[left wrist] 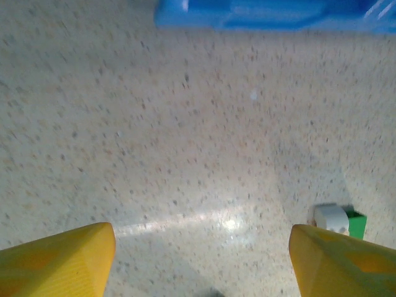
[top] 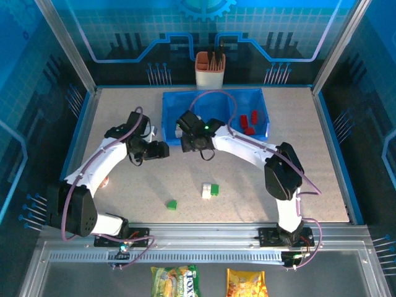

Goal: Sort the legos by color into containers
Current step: Place the lego in the container, then pick up the lego from the middle-left of the table.

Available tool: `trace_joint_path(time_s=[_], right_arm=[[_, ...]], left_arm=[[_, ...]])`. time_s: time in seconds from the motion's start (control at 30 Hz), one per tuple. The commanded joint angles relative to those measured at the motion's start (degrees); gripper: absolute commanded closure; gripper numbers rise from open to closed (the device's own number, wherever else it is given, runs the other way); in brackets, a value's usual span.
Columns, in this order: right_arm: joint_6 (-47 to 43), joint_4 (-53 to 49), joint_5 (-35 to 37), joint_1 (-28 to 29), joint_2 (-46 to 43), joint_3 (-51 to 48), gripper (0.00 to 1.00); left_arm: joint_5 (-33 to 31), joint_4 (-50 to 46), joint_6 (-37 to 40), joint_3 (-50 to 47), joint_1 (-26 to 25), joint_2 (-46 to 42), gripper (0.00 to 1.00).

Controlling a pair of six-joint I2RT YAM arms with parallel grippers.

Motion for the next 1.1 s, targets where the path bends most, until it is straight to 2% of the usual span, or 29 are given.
trace_joint_path(time_s=[0.0,0.27,0.6,0.8,1.07], right_arm=[[0.6,3.9,-2.0,-2.9,-5.2,-6.8,0.40],[0.6,9.3,-4.1,-8.3,-11.2,-18.7,0.41],[0.9,13.5,-6.2,-10.7,-13.8,-25.3,0.41],[1.9,14.0,-7.2,-10.8,-14.2,-26.9,0.41],[2.7,14.3,-7.7,-10.9,-15.3,-28.4,0.41]], left_arm=[[-2.5,-6.2,-3.1,0.6,-3.6,-1.2,0.25],[-4.7,-11.9,-11.1,-4.6,-13.4,-5.3,0.25],[-4.7,-14.3,-21.4,-11.6,-25.6,-7.6,0.27],[-5.2,-12.4,-23.6,-12.8,-31.2,-3.9,0.28],[-6.0,-9.9,-22.9,-11.1,-34.7,3.8,0.29]])
